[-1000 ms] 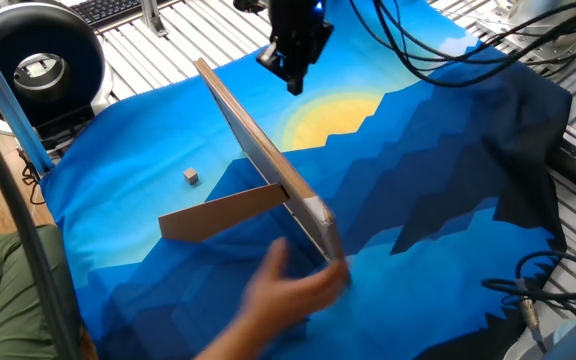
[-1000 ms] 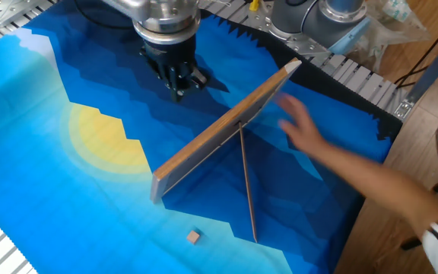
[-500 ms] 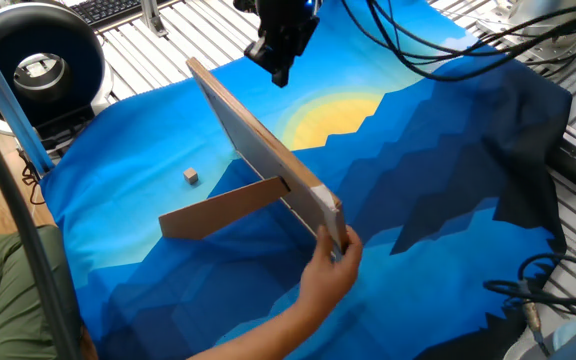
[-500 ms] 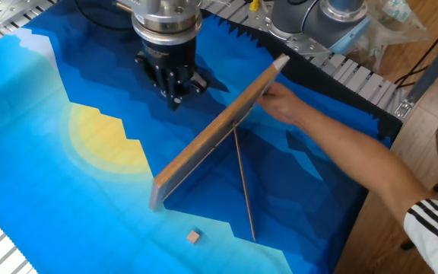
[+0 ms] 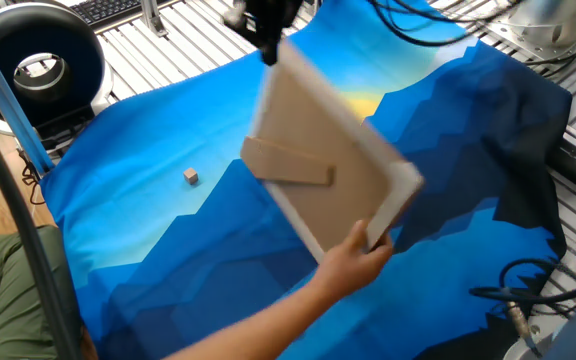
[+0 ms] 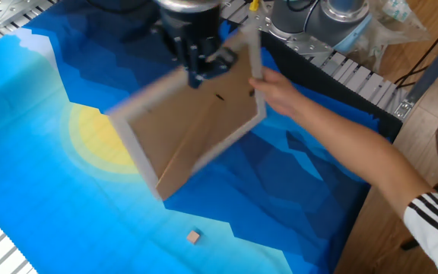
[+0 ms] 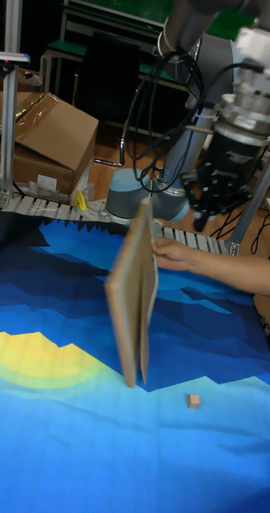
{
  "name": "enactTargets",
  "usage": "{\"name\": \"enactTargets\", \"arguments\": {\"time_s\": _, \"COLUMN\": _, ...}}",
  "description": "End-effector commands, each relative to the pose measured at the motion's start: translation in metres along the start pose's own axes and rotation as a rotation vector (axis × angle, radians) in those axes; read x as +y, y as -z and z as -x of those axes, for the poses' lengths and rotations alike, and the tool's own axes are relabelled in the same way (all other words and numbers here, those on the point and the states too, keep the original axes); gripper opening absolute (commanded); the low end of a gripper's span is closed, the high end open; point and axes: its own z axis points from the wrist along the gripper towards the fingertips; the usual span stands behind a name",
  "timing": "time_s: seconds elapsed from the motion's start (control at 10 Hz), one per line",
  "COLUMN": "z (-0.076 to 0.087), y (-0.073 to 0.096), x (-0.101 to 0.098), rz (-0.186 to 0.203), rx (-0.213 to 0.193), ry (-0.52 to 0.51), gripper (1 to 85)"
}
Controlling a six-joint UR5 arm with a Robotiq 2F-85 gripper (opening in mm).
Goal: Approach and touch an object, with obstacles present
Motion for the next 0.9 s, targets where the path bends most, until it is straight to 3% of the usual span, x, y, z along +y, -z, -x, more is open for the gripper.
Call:
{"name": "enactTargets", "arguments": {"time_s": 0.0, "z": 0.016, "y": -0.011, "x": 0.058, "rz": 0.003, "rx": -0.014, "ry": -0.065, "gripper": 1.0}}
{"name": "enactTargets", "arguments": {"time_s": 0.3, "z": 0.062, "y": -0.071, "x": 0.064, "rz": 0.009, "rx": -0.088, "ry": -0.029, "gripper": 1.0}}
{"name": "enactTargets", "arguments": {"time_s": 0.4, "z": 0.071, "y": -0.09, "x": 0.07, "rz": 0.034, "rx": -0.098, "ry": -0.036, "gripper": 1.0}}
{"name": "enactTargets", "arguments": {"time_s": 0.7, "z": 0.08, "y": -0.12, "x": 0.069, "rz": 0.034, "rx": -0.121, "ry": -0.03, "gripper": 1.0}}
{"name": "enactTargets", "arguments": {"time_s": 0.8, "z": 0.088, "y": -0.119, "x": 0.07, "rz": 0.039, "rx": -0.15, "ry": -0.014, "gripper": 1.0}}
